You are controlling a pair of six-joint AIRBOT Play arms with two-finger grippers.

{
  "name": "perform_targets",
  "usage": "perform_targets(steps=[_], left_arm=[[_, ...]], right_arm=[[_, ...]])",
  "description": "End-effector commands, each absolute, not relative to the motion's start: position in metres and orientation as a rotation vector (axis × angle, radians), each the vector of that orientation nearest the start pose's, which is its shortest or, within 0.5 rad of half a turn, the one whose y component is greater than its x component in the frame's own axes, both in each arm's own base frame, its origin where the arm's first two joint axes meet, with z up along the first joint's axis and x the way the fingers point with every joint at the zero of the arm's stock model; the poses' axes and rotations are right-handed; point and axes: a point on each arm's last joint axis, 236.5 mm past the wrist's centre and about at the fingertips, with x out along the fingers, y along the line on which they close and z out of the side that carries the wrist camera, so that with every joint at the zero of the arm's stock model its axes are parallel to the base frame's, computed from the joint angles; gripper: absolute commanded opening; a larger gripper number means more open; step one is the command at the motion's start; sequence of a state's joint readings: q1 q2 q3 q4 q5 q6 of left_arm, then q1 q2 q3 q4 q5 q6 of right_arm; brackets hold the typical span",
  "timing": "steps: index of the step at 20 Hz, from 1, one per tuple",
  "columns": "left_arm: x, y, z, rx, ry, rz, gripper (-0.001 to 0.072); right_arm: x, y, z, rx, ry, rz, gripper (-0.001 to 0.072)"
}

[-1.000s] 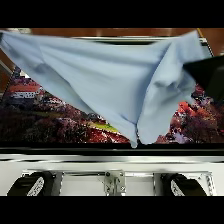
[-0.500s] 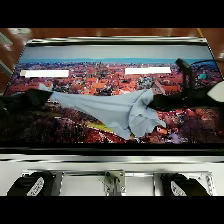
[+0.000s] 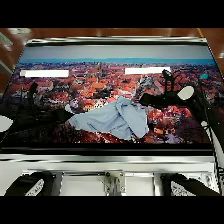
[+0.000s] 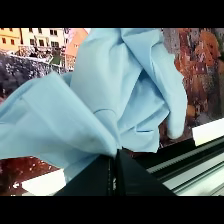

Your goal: Fold the shirts.

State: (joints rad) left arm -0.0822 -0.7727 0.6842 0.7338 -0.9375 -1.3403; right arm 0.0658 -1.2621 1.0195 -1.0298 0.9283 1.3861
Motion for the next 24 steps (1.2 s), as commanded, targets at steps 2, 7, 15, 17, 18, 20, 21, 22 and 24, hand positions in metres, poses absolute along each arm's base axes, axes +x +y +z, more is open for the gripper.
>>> perform_targets(steps=[2, 7, 15, 17, 18, 20, 21, 22, 24], left_arm=[[0.297, -0.170, 0.076, -0.554, 0.938, -0.535, 0.0035], [0.307, -0.167, 0.079, -0.563, 0.903, -0.512, 0.0036], [0.306, -0.167, 0.077, -0.566, 0.910, -0.514, 0.0036], [0.307, -0.167, 0.075, -0.568, 0.916, -0.512, 0.0036], [0.308, -0.167, 0.073, -0.569, 0.921, -0.509, 0.0036], [0.309, -0.167, 0.068, -0.573, 0.936, -0.504, 0.0036], [0.310, -0.167, 0.065, -0.575, 0.946, -0.501, 0.0036], [0.310, -0.167, 0.062, -0.576, 0.952, -0.498, 0.0036], [0.315, -0.166, 0.060, -0.578, 0.947, -0.486, 0.0036]], right_arm=[[0.366, 0.005, -0.018, 0.277, 1.281, 0.001, 0.0673], [0.315, 0.056, -0.067, 0.517, 1.462, 0.173, 0.0673], [0.325, 0.134, -0.091, 0.432, 1.385, 0.347, 0.0673], [0.325, 0.138, -0.088, 0.456, 1.381, 0.351, 0.0672], [0.326, 0.138, -0.088, 0.457, 1.381, 0.350, 0.0663], [0.327, 0.142, -0.086, 0.487, 1.375, 0.355, 0.0657], [0.328, 0.145, -0.084, 0.504, 1.370, 0.360, 0.0657], [0.330, 0.146, -0.083, 0.516, 1.365, 0.360, 0.0657], [0.333, 0.151, -0.079, 0.556, 1.352, 0.363, 0.0656]])
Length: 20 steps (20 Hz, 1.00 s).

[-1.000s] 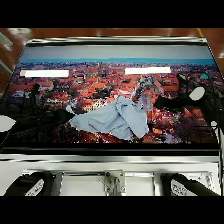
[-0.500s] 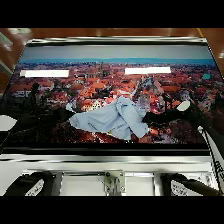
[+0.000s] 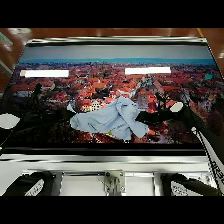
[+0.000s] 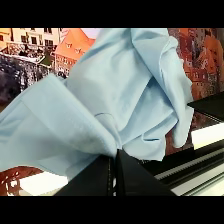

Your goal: Fold the shirts.

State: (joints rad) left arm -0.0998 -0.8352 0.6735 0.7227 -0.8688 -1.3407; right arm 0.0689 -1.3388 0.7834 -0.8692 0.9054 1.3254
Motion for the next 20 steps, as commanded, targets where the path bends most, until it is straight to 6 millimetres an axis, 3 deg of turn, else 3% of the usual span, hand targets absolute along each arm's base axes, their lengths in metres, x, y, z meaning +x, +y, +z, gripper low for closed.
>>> perform_targets(steps=[1, 3, 5, 7, 8, 11, 13, 15, 16, 18, 20], left_arm=[[0.319, -0.164, 0.061, -0.578, 0.933, -0.475, 0.0036], [0.327, -0.159, 0.064, -0.582, 0.896, -0.453, 0.0036], [0.328, -0.159, 0.064, -0.582, 0.890, -0.449, 0.0036], [0.328, -0.159, 0.064, -0.582, 0.890, -0.449, 0.0036], [0.328, -0.159, 0.064, -0.582, 0.890, -0.449, 0.0036], [0.329, -0.158, 0.065, -0.582, 0.888, -0.447, 0.0036], [0.331, -0.154, 0.075, -0.562, 0.867, -0.460, 0.0035], [0.339, -0.142, 0.111, -0.510, 0.803, -0.490, 0.0036], [0.345, -0.132, 0.142, -0.481, 0.742, -0.499, 0.0036], [0.354, -0.108, 0.227, -0.426, 0.566, -0.488, 0.0036], [0.345, -0.087, 0.331, -0.342, 0.334, -0.461, 0.0036]], right_arm=[[0.334, 0.154, -0.076, 0.578, 1.348, 0.368, 0.0628], [0.333, 0.156, -0.075, 0.587, 1.350, 0.374, 0.0372], [0.332, 0.156, -0.075, 0.587, 1.355, 0.377, 0.0368], [0.332, 0.156, -0.075, 0.586, 1.354, 0.376, 0.0100], [0.332, 0.156, -0.075, 0.587, 1.354, 0.377, 0.0055], [0.338, 0.155, -0.069, 0.545, 1.315, 0.404, 0.0055], [0.354, 0.157, -0.041, 0.482, 1.220, 0.460, 0.0055], [0.380, 0.158, 0.022, 0.407, 1.043, 0.519, 0.0055], [0.394, 0.159, 0.070, 0.363, 0.916, 0.548, 0.0055], [0.408, 0.154, 0.186, 0.282, 0.629, 0.575, 0.0055], [0.394, 0.138, 0.326, 0.199, 0.265, 0.538, 0.0055]])
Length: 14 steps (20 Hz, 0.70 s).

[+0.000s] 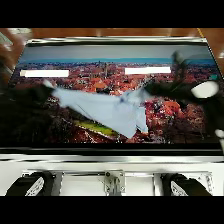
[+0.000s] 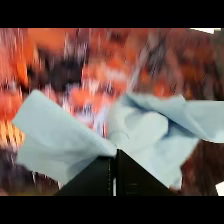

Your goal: Fold the shirts.

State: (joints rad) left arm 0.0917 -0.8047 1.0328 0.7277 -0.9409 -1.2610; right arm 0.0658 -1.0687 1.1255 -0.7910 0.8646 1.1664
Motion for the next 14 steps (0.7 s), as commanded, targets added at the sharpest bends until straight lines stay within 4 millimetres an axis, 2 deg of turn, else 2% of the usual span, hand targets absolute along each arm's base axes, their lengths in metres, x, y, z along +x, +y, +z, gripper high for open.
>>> perform_targets(steps=[1, 2, 3, 4, 6, 7, 8, 9, 11, 13, 14], left_arm=[[0.333, -0.082, 0.378, -0.296, 0.225, -0.451, 0.0036], [0.315, -0.080, 0.425, -0.247, 0.117, -0.444, 0.0036], [0.298, -0.081, 0.462, -0.206, 0.032, -0.444, 0.0036], [0.278, -0.085, 0.494, -0.166, -0.048, -0.447, 0.0036], [0.245, -0.092, 0.537, -0.110, -0.158, -0.455, 0.0036], [0.234, -0.095, 0.548, -0.093, -0.190, -0.458, 0.0036], [0.229, -0.096, 0.551, -0.079, -0.201, -0.453, 0.0036], [0.228, -0.093, 0.546, -0.055, -0.184, -0.433, 0.0035], [0.238, -0.079, 0.512, 0.025, -0.048, -0.357, 0.0036], [0.251, -0.044, 0.474, -0.001, 0.117, -0.212, 0.0036], [0.255, -0.026, 0.463, 0.001, 0.164, -0.135, 0.0036]], right_arm=[[0.375, 0.128, 0.385, 0.170, 0.110, 0.512, 0.0055], [0.350, 0.119, 0.438, 0.152, -0.036, 0.488, 0.0055], [0.324, 0.113, 0.477, 0.152, -0.141, 0.480, 0.0055], [0.298, 0.110, 0.506, 0.154, -0.222, 0.480, 0.0055], [0.260, 0.107, 0.535, 0.152, -0.296, 0.487, 0.0055], [0.249, 0.107, 0.541, 0.153, -0.310, 0.489, 0.0055], [0.241, 0.105, 0.541, 0.151, -0.306, 0.485, 0.0055], [0.238, 0.104, 0.534, 0.138, -0.279, 0.473, 0.0055], [0.242, 0.099, 0.514, 0.148, -0.184, 0.440, 0.0055], [0.250, 0.098, 0.486, 0.226, -0.046, 0.426, 0.0055], [0.254, 0.100, 0.466, 0.252, 0.047, 0.425, 0.0055]])
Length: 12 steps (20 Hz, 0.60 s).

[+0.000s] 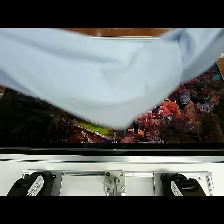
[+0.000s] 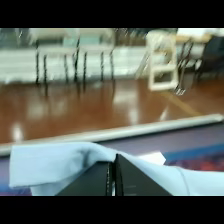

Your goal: Fold the shirts.

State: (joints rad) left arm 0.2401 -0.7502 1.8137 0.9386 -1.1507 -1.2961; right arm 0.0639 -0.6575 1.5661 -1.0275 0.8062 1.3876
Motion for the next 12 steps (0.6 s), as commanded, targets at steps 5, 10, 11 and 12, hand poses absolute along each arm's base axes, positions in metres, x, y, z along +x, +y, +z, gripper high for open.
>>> perform_targets(steps=[5, 10, 11, 12], left_arm=[[0.281, 0.010, 0.427, 0.027, 0.277, -0.016, 0.0036], [0.344, 0.003, 0.322, -0.104, 0.547, -0.116, 0.0036], [0.360, -0.004, 0.297, -0.153, 0.599, -0.153, 0.0036], [0.376, -0.013, 0.273, -0.199, 0.640, -0.190, 0.0036]], right_arm=[[0.251, 0.123, 0.298, 0.253, 0.814, 0.463, 0.0055], [0.268, 0.122, 0.158, 0.265, 1.262, 0.439, 0.0055], [0.280, 0.123, 0.133, 0.282, 1.286, 0.428, 0.0055], [0.296, 0.124, 0.106, 0.314, 1.299, 0.403, 0.0055]])
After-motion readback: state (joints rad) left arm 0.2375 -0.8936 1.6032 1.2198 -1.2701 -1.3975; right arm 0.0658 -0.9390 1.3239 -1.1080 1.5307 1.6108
